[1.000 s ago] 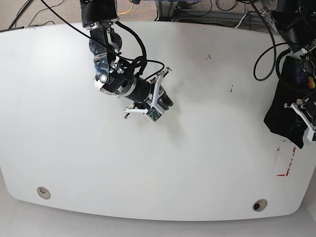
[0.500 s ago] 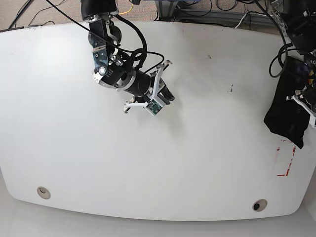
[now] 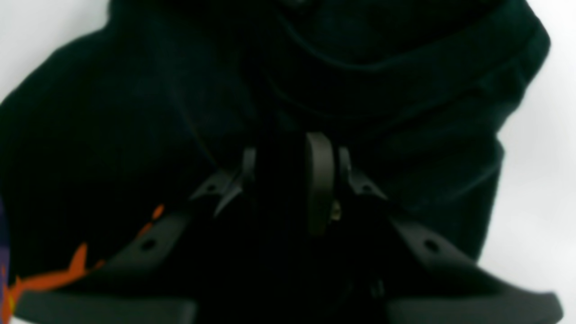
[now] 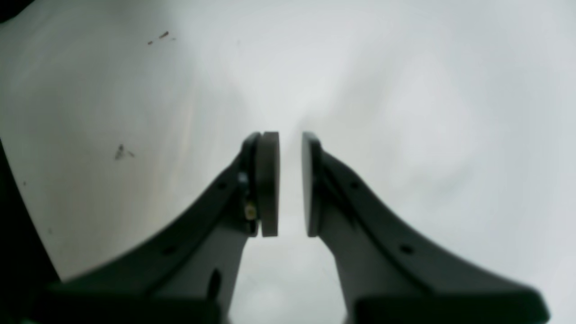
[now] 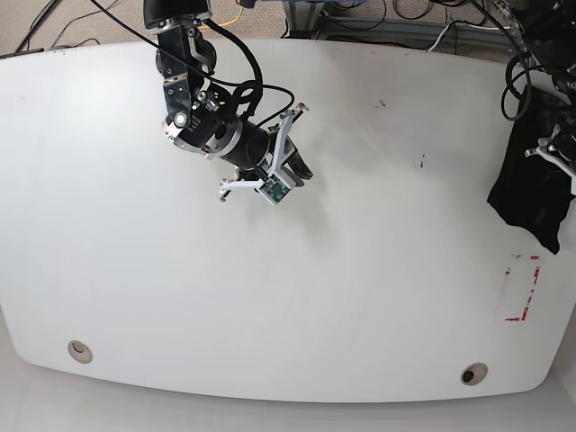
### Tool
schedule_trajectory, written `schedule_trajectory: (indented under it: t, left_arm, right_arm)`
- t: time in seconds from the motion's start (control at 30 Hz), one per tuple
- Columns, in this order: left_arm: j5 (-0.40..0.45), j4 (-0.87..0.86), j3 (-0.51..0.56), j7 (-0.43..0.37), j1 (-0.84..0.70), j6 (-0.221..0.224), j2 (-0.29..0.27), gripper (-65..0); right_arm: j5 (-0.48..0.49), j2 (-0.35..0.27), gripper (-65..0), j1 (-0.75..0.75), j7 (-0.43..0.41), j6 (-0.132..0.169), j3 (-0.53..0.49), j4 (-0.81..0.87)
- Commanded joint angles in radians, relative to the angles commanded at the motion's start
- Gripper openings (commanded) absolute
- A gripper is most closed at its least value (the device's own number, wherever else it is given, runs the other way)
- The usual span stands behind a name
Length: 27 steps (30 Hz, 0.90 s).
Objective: Layout the t-shirt on the table in an organized manner, then fold the t-shirt properly
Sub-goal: 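Release the shirt and lift the left gripper away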
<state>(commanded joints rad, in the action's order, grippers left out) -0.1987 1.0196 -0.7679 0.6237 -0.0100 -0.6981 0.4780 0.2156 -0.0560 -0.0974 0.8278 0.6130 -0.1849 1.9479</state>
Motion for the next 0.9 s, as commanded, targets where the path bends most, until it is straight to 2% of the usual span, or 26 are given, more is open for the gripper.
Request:
schedule_trajectory:
  t: [0.13,0.27,0.57,0.7,0.9]
  left_arm:
    - [0.000,0.002,-0.074,0.000,-0.046,0.000,0.002,-52.5]
    - [-0.002,0.002,-0.143,0.000,-0.069,0.000,0.031,-52.5]
    - [-0.003,0.026,-0.175,0.000,-0.031,0.000,0.060,-52.5]
    - [0.000,0.026,-0.172,0.002,-0.009,0.000,0.063,-52.5]
    - [0.003,0.023,-0.132,0.000,0.038,0.000,0.064,-52.4]
  right_arm:
    - [0.000,0.000,-56.3,-0.005,0.000,0.000,-0.002,0.005]
    - [0.000,0.000,-56.3,-0.021,0.000,0.000,-0.002,0.005]
    - [0.002,0.000,-56.3,-0.043,0.000,0.003,-0.003,0.014]
    - [0.002,-0.002,-56.3,-0.057,0.000,0.049,-0.002,0.035]
    - [0.000,-0.003,-56.3,-0.075,0.000,0.071,0.041,0.055]
